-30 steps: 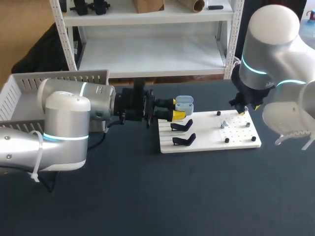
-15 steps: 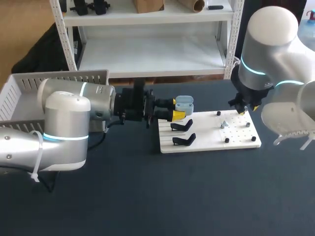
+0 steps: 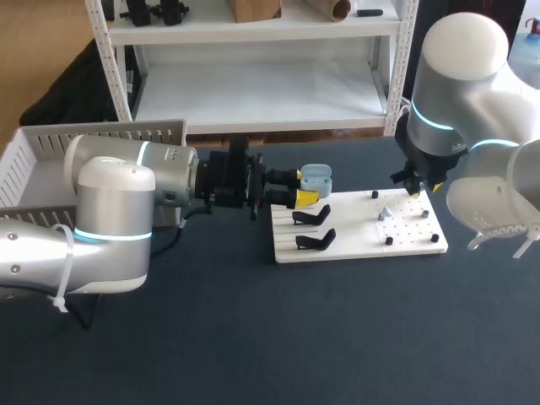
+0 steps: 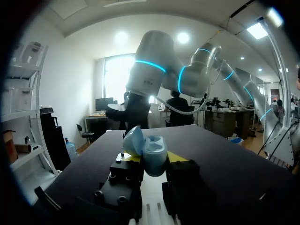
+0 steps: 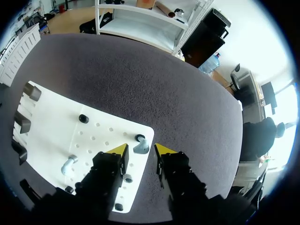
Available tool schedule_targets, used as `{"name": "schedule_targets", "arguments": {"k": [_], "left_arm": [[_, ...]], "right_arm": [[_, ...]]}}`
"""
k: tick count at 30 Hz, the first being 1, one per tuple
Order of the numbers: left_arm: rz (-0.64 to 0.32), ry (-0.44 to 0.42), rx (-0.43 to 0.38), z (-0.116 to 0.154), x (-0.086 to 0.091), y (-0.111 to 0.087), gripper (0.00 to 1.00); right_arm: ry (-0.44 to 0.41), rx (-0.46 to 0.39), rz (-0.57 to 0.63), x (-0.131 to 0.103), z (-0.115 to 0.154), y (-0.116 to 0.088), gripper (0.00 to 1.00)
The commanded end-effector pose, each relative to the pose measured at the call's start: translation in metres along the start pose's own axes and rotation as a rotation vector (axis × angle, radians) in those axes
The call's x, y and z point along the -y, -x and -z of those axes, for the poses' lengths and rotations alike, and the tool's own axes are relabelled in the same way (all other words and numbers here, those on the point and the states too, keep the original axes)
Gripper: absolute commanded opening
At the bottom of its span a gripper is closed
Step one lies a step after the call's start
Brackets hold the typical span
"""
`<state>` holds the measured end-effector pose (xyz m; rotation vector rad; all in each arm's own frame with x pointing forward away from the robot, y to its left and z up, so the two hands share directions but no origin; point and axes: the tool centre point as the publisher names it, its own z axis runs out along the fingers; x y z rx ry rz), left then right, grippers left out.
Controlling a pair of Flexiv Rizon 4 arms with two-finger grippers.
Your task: Pick up each earbud case from the left stands, insert the matching earbuds, close the lid, and place the case in the box.
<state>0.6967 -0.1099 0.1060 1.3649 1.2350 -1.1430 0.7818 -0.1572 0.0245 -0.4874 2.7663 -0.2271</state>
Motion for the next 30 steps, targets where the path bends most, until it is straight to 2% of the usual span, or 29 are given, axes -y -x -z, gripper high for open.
{"name": "schedule_targets", "arguments": {"k": [1, 4, 7, 10, 11, 12, 21, 30], "left_arm": [[-0.001, 0.003, 0.003, 0.000, 0.001, -0.001, 0.00], [-0.001, 0.003, 0.003, 0.000, 0.001, -0.001, 0.00], [-0.001, 0.003, 0.003, 0.000, 0.001, -0.001, 0.00], [-0.001, 0.003, 0.003, 0.000, 0.001, -0.001, 0.00], [-0.001, 0.003, 0.003, 0.000, 0.001, -0.001, 0.00], [-0.001, 0.003, 0.003, 0.000, 0.001, -0.001, 0.00], [-0.001, 0.003, 0.003, 0.000, 0.001, -0.001, 0.00], [-0.001, 0.003, 0.003, 0.000, 0.001, -0.001, 0.00]], "right_arm": [[-0.005, -0.001, -0.004, -0.001, -0.003, 0.002, 0.33], [-0.004, -0.002, -0.007, -0.001, -0.003, 0.002, 0.33], [-0.003, -0.003, -0.008, -0.001, -0.004, 0.002, 0.27], [-0.004, -0.004, -0.008, 0.000, -0.005, 0.002, 0.16], [-0.004, -0.005, -0.008, 0.000, -0.005, 0.002, 0.05], [-0.005, -0.005, -0.008, 0.000, -0.005, 0.002, 0.00], [-0.012, 0.006, -0.004, -0.001, 0.005, 0.001, 0.00], [-0.024, 0.012, 0.001, -0.006, 0.038, -0.008, 0.00]]}}
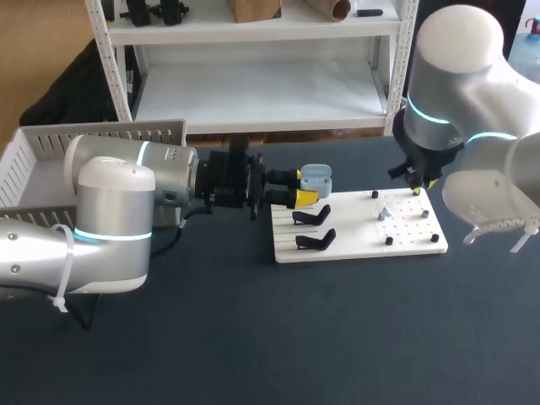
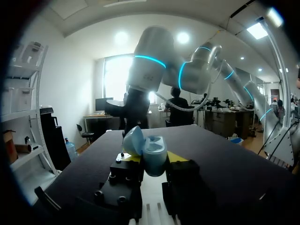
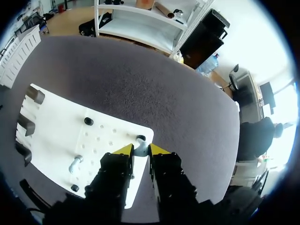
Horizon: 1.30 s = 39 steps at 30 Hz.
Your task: Pick up each earbud case from the left stands, insert the matching earbuds, close the lid, and place the case in the box.
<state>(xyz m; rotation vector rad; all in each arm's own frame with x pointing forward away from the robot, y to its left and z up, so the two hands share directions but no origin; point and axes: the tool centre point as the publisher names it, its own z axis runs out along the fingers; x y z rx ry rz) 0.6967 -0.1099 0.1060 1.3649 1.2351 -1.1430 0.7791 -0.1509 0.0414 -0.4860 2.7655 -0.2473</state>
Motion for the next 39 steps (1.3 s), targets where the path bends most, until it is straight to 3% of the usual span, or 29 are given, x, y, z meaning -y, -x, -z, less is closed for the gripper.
{"name": "schedule_targets", "arguments": {"k": [1, 8, 20, 32, 39], "left_arm": [[-0.002, 0.003, 0.003, 0.000, 0.001, -0.001, 0.00], [-0.002, 0.003, 0.003, 0.000, 0.001, -0.001, 0.00], [-0.002, 0.003, 0.003, 0.000, 0.001, -0.001, 0.00], [-0.002, 0.003, 0.003, 0.000, 0.001, -0.001, 0.00], [-0.002, 0.003, 0.003, 0.000, 0.001, -0.001, 0.00]], "right_arm": [[-0.011, 0.017, 0.002, -0.004, 0.028, -0.015, 0.00], [-0.023, 0.028, 0.010, -0.022, 0.082, -0.027, 0.00], [-0.039, -0.086, -0.016, -0.077, 0.163, -0.050, 0.00], [-0.044, -0.032, -0.029, -0.132, 0.196, -0.054, 0.00], [-0.044, -0.020, -0.030, -0.134, 0.196, -0.054, 0.00]]}}
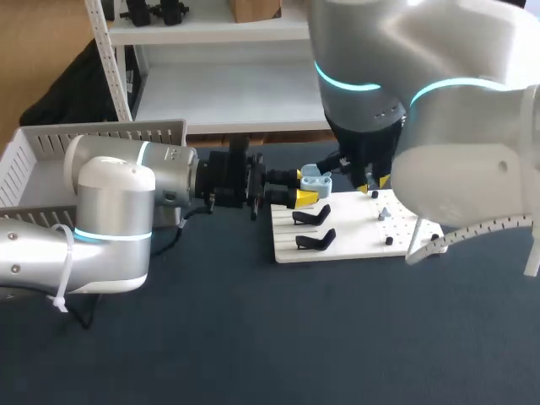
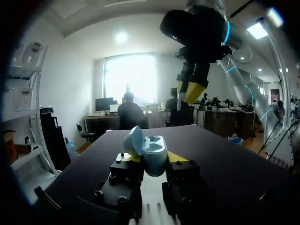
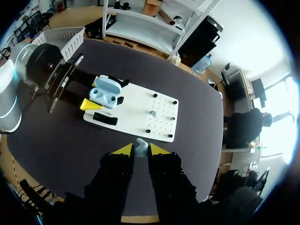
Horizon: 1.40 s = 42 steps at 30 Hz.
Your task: Pick up each earbud case from the left stands, insert the matching earbuds, close the lid, and place the case in the box.
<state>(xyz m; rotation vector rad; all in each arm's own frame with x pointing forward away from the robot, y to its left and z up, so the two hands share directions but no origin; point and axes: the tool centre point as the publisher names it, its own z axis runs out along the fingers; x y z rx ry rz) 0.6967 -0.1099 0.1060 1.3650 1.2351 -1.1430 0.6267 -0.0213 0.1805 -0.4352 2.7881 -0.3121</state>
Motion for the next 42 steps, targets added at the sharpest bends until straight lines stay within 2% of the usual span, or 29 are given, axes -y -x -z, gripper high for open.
{"name": "schedule_targets", "arguments": {"k": [1, 9, 11, 17, 21, 28, 42], "left_arm": [[-0.002, 0.003, 0.003, 0.000, 0.001, -0.001, 0.00], [-0.002, 0.003, 0.003, 0.000, 0.001, -0.001, 0.00], [-0.002, 0.003, 0.003, 0.000, 0.001, -0.001, 0.00], [-0.002, 0.003, 0.003, 0.000, 0.001, -0.001, 0.00], [-0.002, 0.003, 0.003, 0.000, 0.001, -0.001, 0.00], [-0.002, 0.003, 0.003, 0.000, 0.001, -0.001, 0.00], [-0.002, 0.003, 0.003, 0.000, 0.001, -0.001, 0.00]], "right_arm": [[0.001, 0.011, -0.002, 0.001, 0.000, -0.003, 0.00], [0.001, 0.011, -0.002, 0.001, 0.000, -0.003, 0.00], [-0.002, 0.026, -0.068, -0.006, 0.004, 0.003, 0.00], [0.044, -0.068, -0.406, -0.030, 0.003, 0.023, 0.00], [0.060, -0.143, -0.527, -0.038, 0.003, 0.031, 0.00], [0.040, -0.175, -0.583, -0.046, -0.001, 0.040, 0.00], [0.040, -0.179, -0.580, -0.046, -0.002, 0.039, 0.00]]}}
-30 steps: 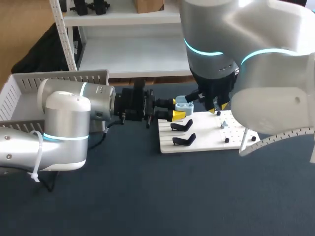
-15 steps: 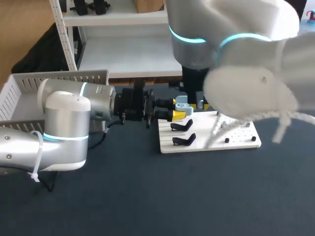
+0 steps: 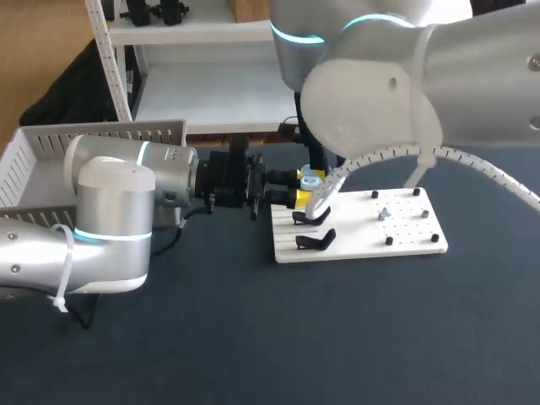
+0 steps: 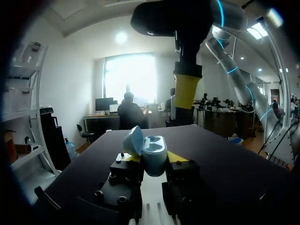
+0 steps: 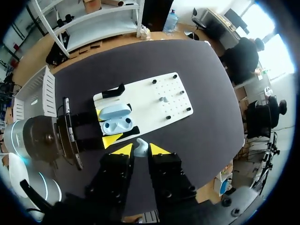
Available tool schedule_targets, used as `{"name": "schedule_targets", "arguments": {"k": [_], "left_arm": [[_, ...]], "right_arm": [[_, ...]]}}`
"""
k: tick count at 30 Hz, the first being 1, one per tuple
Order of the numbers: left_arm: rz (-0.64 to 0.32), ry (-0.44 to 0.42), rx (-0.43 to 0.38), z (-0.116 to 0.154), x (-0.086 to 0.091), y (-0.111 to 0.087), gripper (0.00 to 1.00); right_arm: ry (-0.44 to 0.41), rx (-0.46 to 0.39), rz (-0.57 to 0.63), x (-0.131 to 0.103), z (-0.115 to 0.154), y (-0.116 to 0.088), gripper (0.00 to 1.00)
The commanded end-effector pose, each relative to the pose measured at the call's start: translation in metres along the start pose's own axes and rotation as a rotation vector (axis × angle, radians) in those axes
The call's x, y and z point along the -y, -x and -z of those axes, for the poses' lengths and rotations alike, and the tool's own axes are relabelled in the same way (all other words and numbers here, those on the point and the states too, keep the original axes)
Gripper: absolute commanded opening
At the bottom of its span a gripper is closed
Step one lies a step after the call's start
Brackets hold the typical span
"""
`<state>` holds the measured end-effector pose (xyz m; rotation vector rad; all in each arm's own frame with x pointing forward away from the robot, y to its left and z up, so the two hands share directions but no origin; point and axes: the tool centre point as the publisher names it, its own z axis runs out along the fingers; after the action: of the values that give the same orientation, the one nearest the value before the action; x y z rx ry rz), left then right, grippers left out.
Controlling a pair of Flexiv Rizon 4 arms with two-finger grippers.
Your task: Pick up each earbud case from the left stands, insert the matching earbuds, close the lid, and place the case in the box.
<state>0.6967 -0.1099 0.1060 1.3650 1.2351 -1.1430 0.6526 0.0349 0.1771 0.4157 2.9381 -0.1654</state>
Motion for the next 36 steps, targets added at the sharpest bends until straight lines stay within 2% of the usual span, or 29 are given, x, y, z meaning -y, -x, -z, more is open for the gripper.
{"name": "schedule_targets", "arguments": {"k": [1, 12, 24, 36], "left_arm": [[-0.002, 0.003, 0.003, 0.000, 0.001, -0.001, 0.00], [-0.036, 0.002, 0.005, -0.005, 0.002, 0.002, 0.00], [-0.057, 0.019, 0.011, -0.009, 0.006, 0.001, 0.00], [-0.056, 0.022, 0.014, -0.009, 0.006, 0.001, 0.00]], "right_arm": [[0.002, 0.002, 0.000, 0.001, 0.000, -0.001, 0.00], [0.009, -0.022, -0.073, 0.003, 0.002, 0.008, 0.00], [-0.001, -0.035, -0.127, -0.002, -0.003, 0.005, 0.00], [0.011, 0.003, -0.161, -0.010, -0.007, 0.010, 0.00]]}}
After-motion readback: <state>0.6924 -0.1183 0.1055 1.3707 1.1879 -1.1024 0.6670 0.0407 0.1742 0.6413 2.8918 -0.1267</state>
